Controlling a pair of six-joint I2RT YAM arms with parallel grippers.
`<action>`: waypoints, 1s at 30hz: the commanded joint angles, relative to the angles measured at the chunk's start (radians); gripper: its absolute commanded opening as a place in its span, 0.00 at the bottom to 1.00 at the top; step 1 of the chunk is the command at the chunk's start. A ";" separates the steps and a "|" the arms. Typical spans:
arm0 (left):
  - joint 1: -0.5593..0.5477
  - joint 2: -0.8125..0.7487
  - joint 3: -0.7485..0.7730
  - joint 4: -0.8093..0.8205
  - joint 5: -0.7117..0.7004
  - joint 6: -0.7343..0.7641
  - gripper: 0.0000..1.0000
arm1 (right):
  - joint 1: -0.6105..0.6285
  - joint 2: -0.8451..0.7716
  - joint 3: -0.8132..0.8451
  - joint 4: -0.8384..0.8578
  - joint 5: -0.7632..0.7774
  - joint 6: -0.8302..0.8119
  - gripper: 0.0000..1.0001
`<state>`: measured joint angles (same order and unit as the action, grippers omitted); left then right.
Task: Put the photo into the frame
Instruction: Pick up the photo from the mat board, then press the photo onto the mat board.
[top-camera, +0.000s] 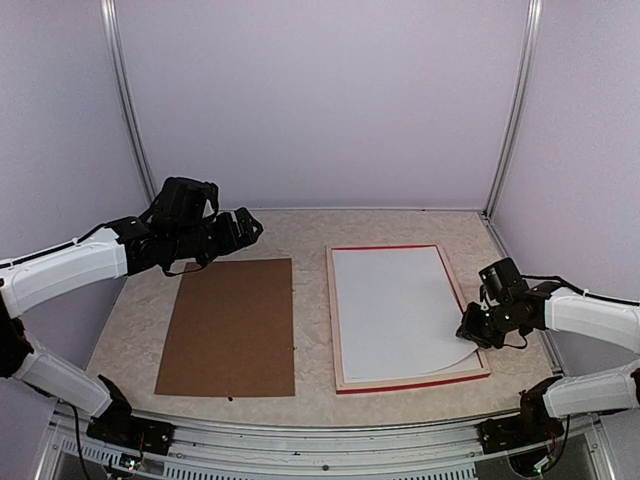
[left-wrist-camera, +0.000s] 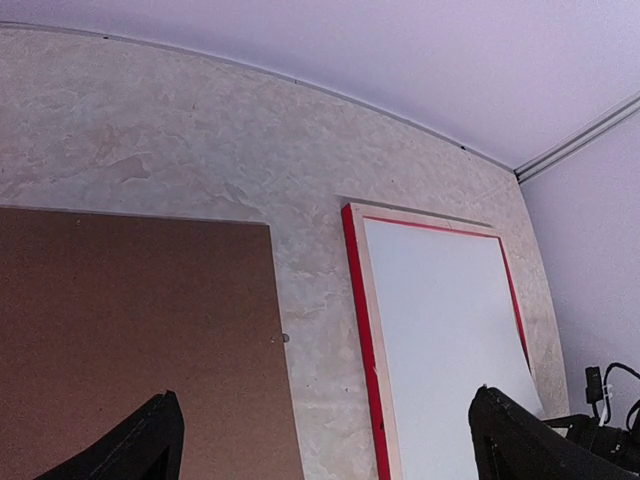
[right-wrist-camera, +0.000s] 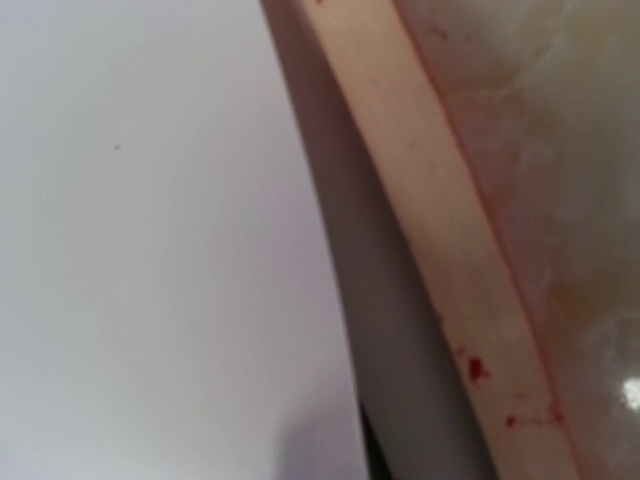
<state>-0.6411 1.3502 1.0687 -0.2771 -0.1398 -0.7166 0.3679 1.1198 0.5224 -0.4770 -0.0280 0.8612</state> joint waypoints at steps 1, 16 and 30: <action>-0.006 -0.010 0.014 0.004 -0.011 0.016 0.99 | -0.011 -0.021 0.017 -0.023 0.020 -0.008 0.26; -0.055 0.011 -0.020 0.024 0.006 0.018 0.99 | -0.011 -0.048 0.160 -0.209 0.189 -0.080 0.54; -0.427 0.310 0.132 0.081 0.117 0.050 0.99 | 0.069 -0.012 0.131 -0.109 0.055 -0.123 0.54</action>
<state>-0.9936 1.5913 1.1275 -0.2173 -0.0834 -0.6979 0.4213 1.0878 0.6579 -0.6003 0.0433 0.7612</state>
